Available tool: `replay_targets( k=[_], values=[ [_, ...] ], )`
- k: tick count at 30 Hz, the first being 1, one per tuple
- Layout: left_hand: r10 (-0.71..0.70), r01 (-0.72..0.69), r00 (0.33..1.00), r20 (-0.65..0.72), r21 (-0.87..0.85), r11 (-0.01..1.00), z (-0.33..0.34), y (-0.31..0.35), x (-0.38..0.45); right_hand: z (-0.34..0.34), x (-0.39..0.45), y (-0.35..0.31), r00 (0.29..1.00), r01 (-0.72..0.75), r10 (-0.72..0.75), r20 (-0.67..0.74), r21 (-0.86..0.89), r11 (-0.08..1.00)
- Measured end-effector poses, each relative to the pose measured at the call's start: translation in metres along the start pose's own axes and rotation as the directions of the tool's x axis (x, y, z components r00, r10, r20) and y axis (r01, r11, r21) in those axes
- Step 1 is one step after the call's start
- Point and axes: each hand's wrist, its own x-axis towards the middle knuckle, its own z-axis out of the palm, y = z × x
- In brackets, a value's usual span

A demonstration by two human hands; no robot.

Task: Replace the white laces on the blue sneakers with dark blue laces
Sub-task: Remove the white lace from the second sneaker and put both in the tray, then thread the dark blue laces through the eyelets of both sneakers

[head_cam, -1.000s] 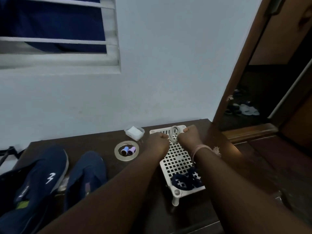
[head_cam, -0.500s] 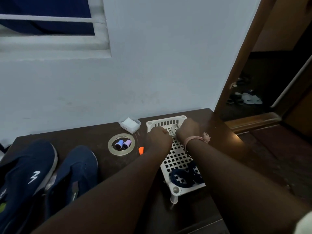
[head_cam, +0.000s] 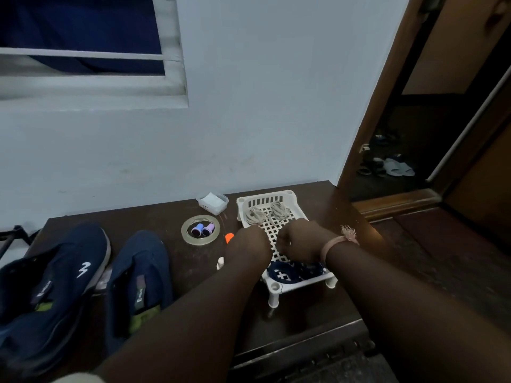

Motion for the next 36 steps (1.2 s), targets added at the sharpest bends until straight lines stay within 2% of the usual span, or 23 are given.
replay_targets(
  k=[4,7,9,11,14,16,19,21,24,27,30,36],
  values=[
    [-0.041,0.039,0.997,0.071,0.032,0.999,0.001,-0.001,-0.014,0.013,-0.014,-0.003,0.997,0.070,-0.062,0.042,-0.222,0.973],
    [-0.053,0.052,0.994,0.097,0.008,0.999,-0.003,-0.002,-0.026,0.025,-0.020,-0.011,0.997,0.056,-0.068,-0.021,-0.352,0.934],
    [-0.039,0.039,0.997,0.062,-0.009,0.999,-0.009,-0.006,-0.037,0.033,-0.024,-0.018,0.996,0.001,-0.032,-0.083,-0.343,0.939],
    [-0.030,0.032,0.998,0.060,-0.043,0.999,-0.020,-0.012,-0.049,0.034,-0.028,-0.022,0.993,-0.067,0.040,-0.113,-0.247,0.967],
    [-0.017,0.025,0.996,0.093,-0.087,0.996,-0.041,-0.020,-0.062,0.020,-0.032,-0.025,0.992,-0.099,0.088,-0.085,-0.126,0.987],
    [-0.052,0.073,0.993,0.106,-0.205,0.976,-0.058,-0.022,-0.068,0.002,-0.036,-0.029,0.989,-0.104,0.100,-0.114,-0.036,0.994],
    [-0.078,0.150,0.983,0.165,-0.485,0.861,-0.077,-0.021,-0.076,-0.026,-0.047,-0.046,0.968,-0.118,0.129,-0.213,0.065,0.991],
    [-0.080,0.194,0.973,0.214,-0.586,0.786,-0.088,-0.017,-0.084,-0.037,-0.056,-0.063,0.956,-0.104,0.135,-0.260,0.131,0.986],
    [-0.079,0.209,0.974,0.214,-0.700,0.682,-0.101,-0.017,-0.094,-0.039,-0.067,-0.084,0.949,-0.085,0.172,-0.263,0.312,0.946],
    [-0.110,0.165,0.986,0.124,-0.750,0.640,-0.122,-0.022,-0.112,-0.039,-0.076,-0.104,0.952,-0.006,0.157,-0.265,0.494,0.870],
    [-0.151,0.137,0.987,0.059,-0.797,0.589,-0.140,-0.040,-0.125,-0.040,-0.083,-0.128,0.950,0.067,0.155,-0.271,0.663,0.746],
    [-0.323,0.191,0.939,0.115,-0.958,0.215,-0.162,-0.090,-0.152,-0.021,-0.088,-0.189,0.975,0.100,0.142,-0.171,0.908,0.408]
  ],
)
